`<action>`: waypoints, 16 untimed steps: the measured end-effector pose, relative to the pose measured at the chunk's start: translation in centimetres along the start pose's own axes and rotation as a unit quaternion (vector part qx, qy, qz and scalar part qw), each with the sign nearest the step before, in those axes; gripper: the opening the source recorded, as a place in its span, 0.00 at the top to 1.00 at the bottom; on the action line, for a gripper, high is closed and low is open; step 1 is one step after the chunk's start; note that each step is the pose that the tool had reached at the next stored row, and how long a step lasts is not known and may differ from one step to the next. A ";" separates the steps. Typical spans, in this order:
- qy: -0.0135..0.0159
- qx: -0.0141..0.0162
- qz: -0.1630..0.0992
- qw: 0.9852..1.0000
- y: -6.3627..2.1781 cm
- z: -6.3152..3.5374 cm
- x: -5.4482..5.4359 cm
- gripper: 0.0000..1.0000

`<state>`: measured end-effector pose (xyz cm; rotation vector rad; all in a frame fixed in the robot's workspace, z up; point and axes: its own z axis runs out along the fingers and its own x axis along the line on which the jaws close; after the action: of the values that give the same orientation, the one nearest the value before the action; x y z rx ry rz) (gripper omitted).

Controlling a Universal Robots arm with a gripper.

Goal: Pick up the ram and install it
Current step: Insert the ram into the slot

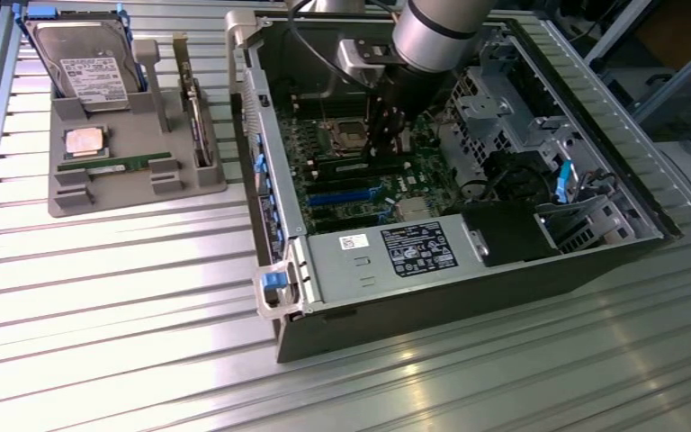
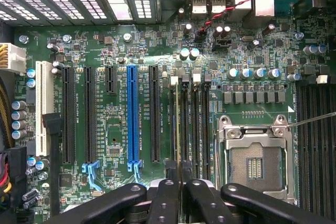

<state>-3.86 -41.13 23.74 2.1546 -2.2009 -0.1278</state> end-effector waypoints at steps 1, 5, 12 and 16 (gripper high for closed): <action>0.000 0.000 0.000 1.000 -0.01 0.03 0.0 0.88; 0.000 -0.001 0.000 1.000 -0.07 0.18 0.0 0.88; 0.000 -0.001 0.000 1.000 -0.14 0.34 -0.1 0.88; 0.000 0.000 -0.001 1.000 -0.13 0.24 -0.1 0.88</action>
<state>-3.75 -41.03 23.49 2.1559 -2.1991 -0.1288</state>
